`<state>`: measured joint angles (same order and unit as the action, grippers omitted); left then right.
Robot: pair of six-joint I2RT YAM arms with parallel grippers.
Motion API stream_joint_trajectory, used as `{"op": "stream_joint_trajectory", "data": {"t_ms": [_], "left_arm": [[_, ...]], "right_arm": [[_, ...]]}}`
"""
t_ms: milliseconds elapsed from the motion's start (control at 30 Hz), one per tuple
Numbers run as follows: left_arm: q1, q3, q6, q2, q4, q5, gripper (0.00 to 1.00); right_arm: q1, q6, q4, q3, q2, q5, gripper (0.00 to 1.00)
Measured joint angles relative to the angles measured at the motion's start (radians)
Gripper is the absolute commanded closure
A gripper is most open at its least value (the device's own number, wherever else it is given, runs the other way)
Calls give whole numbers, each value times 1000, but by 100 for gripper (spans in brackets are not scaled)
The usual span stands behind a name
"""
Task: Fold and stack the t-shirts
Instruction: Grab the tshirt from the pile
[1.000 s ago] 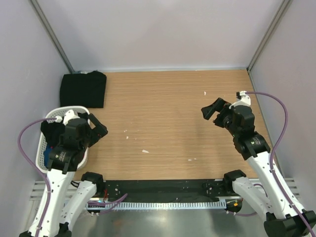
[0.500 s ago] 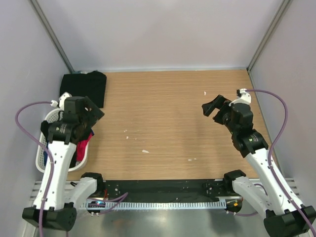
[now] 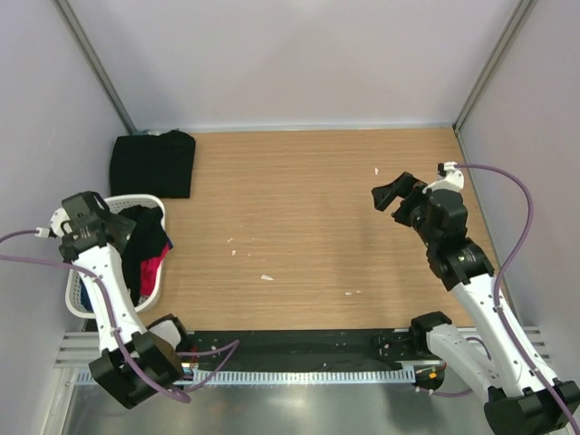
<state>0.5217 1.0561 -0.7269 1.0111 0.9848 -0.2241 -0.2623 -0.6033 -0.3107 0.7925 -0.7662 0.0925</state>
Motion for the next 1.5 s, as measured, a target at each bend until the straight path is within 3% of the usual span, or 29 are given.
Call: {"op": "stream_joint_trajectory", "data": {"t_ms": [333, 433, 467, 567, 667, 833, 900, 967, 1233, 1500], "left_arm": [[82, -146, -80, 114, -138, -1, 0], [85, -159, -106, 156, -174, 0, 6], [86, -163, -116, 166, -195, 4, 14], [89, -176, -138, 187, -249, 19, 24], [89, -196, -141, 198, -301, 27, 43], [93, -219, -141, 198, -343, 27, 60], [96, -219, -143, 198, -349, 27, 76], [97, -219, -146, 198, -353, 25, 100], [106, -152, -126, 174, -340, 70, 100], [68, 307, -80, 135, -319, 254, 100]], "right_arm": [[0, 6, -43, 37, -89, -40, 0], [0, 16, -56, 63, -88, -42, 0], [0, 21, -58, 70, -88, -42, 0], [0, 32, -76, 88, -86, -42, 0], [0, 42, -111, 119, -79, -41, 0], [0, 45, -148, 126, -2, -28, 0], [0, 49, -159, 126, 34, -23, 0], [0, 53, -171, 126, 51, -20, 0], [0, 95, -237, 186, 50, -4, 0], [0, 96, -273, 200, 57, 40, 0]]}}
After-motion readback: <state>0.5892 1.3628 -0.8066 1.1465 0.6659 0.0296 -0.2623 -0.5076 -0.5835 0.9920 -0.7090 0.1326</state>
